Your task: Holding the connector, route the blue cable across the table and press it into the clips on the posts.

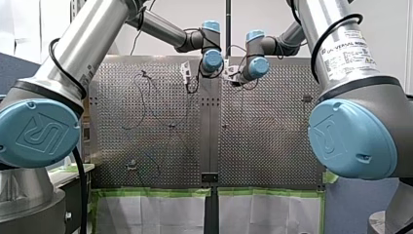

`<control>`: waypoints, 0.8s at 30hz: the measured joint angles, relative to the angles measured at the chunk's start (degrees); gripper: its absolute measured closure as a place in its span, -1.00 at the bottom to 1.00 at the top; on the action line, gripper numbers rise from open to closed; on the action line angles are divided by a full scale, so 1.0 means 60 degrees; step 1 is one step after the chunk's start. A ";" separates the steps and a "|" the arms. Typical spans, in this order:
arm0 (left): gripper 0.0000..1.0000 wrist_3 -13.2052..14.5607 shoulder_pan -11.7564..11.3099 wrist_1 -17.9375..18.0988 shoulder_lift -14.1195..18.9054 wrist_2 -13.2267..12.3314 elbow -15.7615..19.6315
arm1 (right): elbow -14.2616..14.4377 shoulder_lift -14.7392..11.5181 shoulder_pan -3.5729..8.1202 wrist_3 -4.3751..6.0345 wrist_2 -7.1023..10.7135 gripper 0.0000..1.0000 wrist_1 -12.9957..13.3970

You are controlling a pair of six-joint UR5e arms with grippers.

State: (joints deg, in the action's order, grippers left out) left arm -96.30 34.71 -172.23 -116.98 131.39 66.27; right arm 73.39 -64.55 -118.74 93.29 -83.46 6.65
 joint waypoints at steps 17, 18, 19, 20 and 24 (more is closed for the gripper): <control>1.00 -0.0211 0.0255 0.1423 0.0066 0.0023 0.1427 | 0.0752 -0.0140 -0.0032 -0.0002 -0.0030 1.00 0.0031; 1.00 -0.0236 0.0259 0.1499 0.0067 0.0025 0.1500 | 0.0808 -0.0141 -0.0033 -0.0003 -0.0031 1.00 0.0033; 1.00 -0.0267 0.0262 0.1568 0.0067 0.0025 0.1573 | 0.0865 -0.0143 -0.0033 -0.0002 -0.0032 1.00 0.0034; 1.00 -0.0306 0.0264 0.1660 0.0067 0.0025 0.1667 | 0.0944 -0.0144 -0.0029 -0.0003 -0.0036 1.00 0.0036; 1.00 -0.0369 0.0266 0.1927 0.0068 0.0024 0.1971 | 0.1228 -0.0146 0.0012 -0.0003 -0.0056 1.00 0.0049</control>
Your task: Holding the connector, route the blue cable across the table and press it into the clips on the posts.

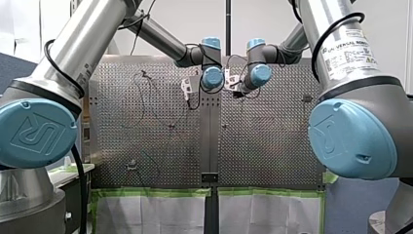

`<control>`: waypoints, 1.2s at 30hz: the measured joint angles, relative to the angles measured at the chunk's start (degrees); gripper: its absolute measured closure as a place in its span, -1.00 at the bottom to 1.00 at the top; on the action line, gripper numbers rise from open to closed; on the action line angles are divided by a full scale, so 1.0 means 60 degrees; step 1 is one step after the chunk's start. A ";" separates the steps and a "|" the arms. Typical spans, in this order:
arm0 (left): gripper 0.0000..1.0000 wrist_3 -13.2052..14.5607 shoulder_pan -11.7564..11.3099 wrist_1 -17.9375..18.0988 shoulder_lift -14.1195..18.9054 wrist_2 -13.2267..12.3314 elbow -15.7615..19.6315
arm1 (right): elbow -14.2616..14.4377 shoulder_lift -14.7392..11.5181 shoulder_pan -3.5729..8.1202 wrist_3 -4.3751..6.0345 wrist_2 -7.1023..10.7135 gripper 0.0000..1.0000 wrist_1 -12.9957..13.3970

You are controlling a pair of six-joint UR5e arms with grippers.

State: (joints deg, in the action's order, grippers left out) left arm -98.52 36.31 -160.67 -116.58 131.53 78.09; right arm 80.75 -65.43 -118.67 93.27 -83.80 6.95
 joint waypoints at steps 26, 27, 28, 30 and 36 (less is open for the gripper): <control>1.00 0.0516 -0.0201 0.1823 -0.0041 -0.0729 0.2034 | 0.1674 0.0003 -0.0063 -0.0055 -0.0230 1.00 0.0529; 1.00 0.0518 -0.0223 0.1904 -0.0046 -0.0781 0.2110 | 0.1735 0.0002 -0.0068 -0.0059 -0.0234 1.00 0.0557; 1.00 0.0518 -0.0244 0.1980 -0.0056 -0.0835 0.2182 | 0.1799 0.0001 -0.0072 -0.0062 -0.0239 1.00 0.0584; 1.00 0.0526 -0.0283 0.2147 -0.0138 -0.0967 0.2366 | 0.1942 0.0000 -0.0074 -0.0068 -0.0251 1.00 0.0662; 1.00 0.0452 -0.0307 0.2563 -0.0568 -0.1317 0.2864 | 0.2213 -0.0001 -0.0077 -0.0083 -0.0257 1.00 0.0827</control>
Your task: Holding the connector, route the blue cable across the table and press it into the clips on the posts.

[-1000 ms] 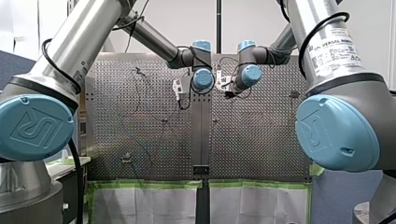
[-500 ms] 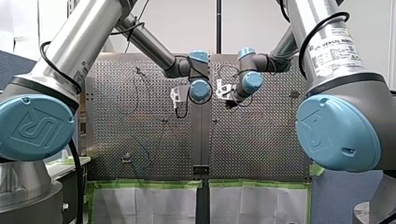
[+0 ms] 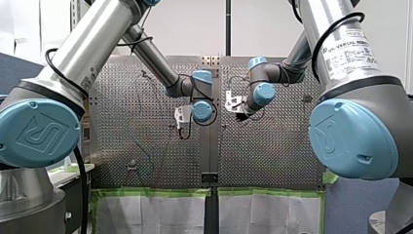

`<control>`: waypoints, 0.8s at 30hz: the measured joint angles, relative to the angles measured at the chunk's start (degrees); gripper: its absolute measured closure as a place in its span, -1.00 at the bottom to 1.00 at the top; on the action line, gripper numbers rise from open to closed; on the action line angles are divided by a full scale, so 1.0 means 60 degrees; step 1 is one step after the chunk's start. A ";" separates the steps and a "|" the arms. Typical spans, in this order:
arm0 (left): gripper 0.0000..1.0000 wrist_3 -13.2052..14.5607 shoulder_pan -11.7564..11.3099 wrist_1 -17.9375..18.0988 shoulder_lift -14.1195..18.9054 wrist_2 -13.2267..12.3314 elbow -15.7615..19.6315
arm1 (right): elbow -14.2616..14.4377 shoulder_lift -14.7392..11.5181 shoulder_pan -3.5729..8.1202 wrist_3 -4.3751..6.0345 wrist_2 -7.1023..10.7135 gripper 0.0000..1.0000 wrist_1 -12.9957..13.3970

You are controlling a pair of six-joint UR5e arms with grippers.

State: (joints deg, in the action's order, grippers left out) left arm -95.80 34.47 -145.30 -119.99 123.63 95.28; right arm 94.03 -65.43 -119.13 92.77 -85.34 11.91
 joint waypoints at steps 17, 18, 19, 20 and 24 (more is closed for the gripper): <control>1.00 -0.0204 -0.0067 0.0677 -0.0644 -0.0936 0.1433 | 0.0376 0.0031 0.0066 0.0050 -0.0017 1.00 0.0471; 1.00 -0.0204 -0.0068 0.0681 -0.0644 -0.1007 0.1508 | 0.0409 0.0034 0.0079 0.0072 -0.0017 1.00 0.0526; 1.00 -0.0204 -0.0068 0.0684 -0.0645 -0.1073 0.1561 | 0.0442 0.0037 0.0092 0.0098 -0.0017 1.00 0.0588; 1.00 -0.0203 -0.0069 0.0684 -0.0645 -0.1147 0.1591 | 0.0487 0.0043 0.0113 0.0141 -0.0017 1.00 0.0675; 1.00 -0.0202 -0.0072 0.0646 -0.0657 -0.1349 0.1463 | 0.0571 0.0059 0.0189 0.0270 -0.0016 1.00 0.1021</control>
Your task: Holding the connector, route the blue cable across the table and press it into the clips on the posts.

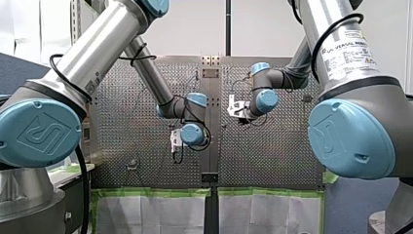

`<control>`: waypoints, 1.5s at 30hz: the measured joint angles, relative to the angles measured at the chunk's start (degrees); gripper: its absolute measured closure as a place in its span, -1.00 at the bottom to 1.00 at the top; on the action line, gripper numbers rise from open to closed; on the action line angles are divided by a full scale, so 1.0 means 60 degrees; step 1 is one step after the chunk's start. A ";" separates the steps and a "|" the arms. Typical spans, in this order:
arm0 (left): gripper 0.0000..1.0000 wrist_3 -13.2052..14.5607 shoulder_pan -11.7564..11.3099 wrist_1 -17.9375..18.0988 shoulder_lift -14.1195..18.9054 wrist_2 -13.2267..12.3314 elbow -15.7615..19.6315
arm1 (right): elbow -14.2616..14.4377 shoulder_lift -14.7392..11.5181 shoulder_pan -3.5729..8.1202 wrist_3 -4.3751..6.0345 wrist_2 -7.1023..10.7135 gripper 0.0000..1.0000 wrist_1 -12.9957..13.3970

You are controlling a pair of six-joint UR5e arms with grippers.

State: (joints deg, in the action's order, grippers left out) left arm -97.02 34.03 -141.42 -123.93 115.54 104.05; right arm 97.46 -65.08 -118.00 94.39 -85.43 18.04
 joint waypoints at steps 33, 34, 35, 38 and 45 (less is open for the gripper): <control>1.00 0.0072 -0.0030 -0.0932 -0.0842 -0.0473 -0.1956 | -0.0040 0.0500 0.0563 0.0152 0.0201 1.00 0.0858; 1.00 0.0072 -0.0040 -0.0928 -0.0853 -0.0475 -0.2001 | -0.0040 0.0510 0.0579 0.0161 0.0205 1.00 0.0880; 1.00 0.0072 -0.0055 -0.0927 -0.0861 -0.0475 -0.2055 | -0.0040 0.0521 0.0600 0.0172 0.0211 1.00 0.0908; 1.00 0.0071 -0.0101 -0.0945 -0.0872 -0.0477 -0.2170 | -0.0041 0.0558 0.0657 0.0190 0.0227 1.00 0.0970; 1.00 0.0090 -0.0239 -0.1003 -0.0932 -0.0494 -0.2268 | -0.0043 0.0853 0.0803 0.0206 0.0260 1.00 0.1170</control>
State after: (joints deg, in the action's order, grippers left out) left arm -96.48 32.60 -147.44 -129.52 112.57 90.44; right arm 97.20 -59.96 -113.18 95.62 -83.87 25.06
